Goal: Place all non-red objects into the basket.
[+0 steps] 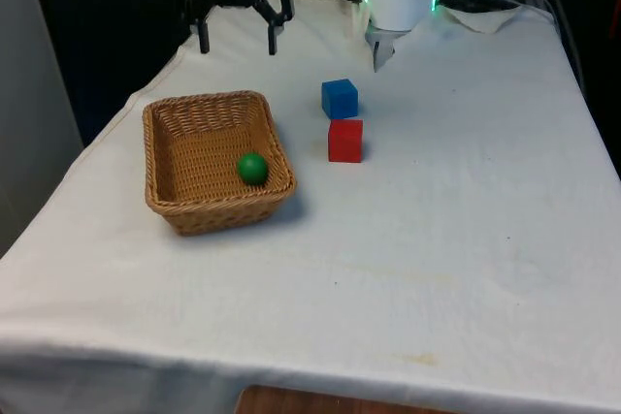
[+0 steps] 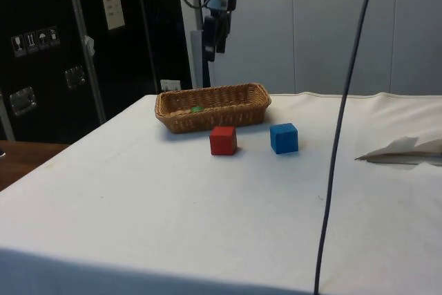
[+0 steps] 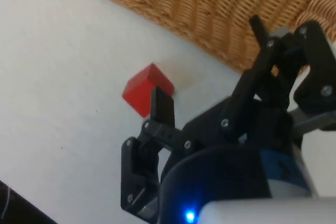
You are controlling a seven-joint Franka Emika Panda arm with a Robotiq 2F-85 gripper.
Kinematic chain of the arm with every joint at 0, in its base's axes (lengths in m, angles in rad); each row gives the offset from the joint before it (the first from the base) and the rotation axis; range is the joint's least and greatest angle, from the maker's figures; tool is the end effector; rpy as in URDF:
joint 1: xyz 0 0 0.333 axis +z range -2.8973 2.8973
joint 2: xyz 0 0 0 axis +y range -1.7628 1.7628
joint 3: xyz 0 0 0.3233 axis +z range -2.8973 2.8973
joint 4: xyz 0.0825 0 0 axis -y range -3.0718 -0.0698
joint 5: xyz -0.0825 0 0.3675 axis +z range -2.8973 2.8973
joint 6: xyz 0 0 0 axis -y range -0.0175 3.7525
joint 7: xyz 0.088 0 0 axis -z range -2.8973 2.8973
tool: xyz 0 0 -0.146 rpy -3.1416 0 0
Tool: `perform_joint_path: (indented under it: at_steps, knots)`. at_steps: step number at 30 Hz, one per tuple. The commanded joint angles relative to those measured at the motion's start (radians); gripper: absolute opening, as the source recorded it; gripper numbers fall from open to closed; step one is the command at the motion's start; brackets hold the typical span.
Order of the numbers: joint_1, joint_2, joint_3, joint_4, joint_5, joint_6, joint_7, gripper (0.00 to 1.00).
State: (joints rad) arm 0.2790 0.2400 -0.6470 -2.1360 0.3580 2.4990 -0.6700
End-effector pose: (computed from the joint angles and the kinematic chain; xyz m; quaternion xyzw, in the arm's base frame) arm 0.5439 -0.1977 0.3129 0.9941 0.0302 0.1044 0.0040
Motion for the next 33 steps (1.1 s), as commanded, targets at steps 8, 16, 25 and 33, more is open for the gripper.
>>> perform_joint_path:
  at_steps: [8,16,25,33]
  knots:
    - [0.015,-0.097,-0.007,-0.072,-0.086,-0.005,0.049,1.0]
    - [0.018,-0.179,0.004,-0.143,-0.136,-0.004,0.071,1.0]
    - [0.02,-0.24,0.024,-0.208,-0.156,0.002,0.073,1.0]
    - [0.021,-0.292,0.042,-0.267,-0.17,0.008,0.072,1.0]
